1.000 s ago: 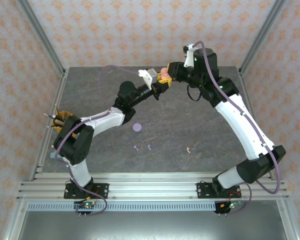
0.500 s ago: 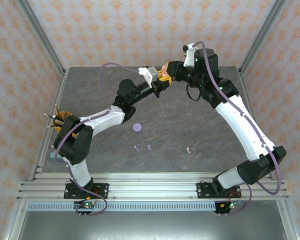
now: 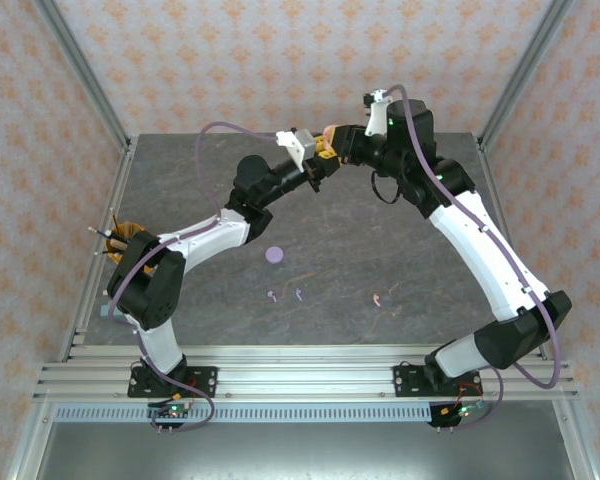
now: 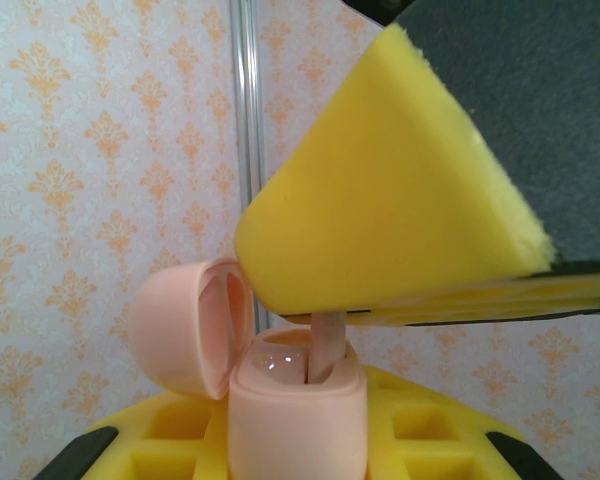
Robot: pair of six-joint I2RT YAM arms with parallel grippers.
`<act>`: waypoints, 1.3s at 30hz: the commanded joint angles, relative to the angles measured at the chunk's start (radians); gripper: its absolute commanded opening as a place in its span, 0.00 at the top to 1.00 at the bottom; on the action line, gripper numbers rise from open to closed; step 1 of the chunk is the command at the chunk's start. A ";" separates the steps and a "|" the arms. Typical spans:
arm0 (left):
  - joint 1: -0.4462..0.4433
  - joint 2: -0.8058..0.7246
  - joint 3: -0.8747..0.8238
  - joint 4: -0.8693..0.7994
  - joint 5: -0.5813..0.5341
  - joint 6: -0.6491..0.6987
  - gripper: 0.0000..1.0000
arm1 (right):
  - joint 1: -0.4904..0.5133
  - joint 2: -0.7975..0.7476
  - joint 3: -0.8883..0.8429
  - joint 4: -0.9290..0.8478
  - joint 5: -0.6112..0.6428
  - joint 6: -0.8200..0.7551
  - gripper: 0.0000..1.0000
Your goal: Insert the wireless bluetooth earbuds into the charging case
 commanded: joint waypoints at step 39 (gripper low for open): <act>0.009 -0.023 -0.011 0.010 -0.010 -0.007 1.00 | -0.162 -0.120 0.038 -0.197 0.141 0.092 0.42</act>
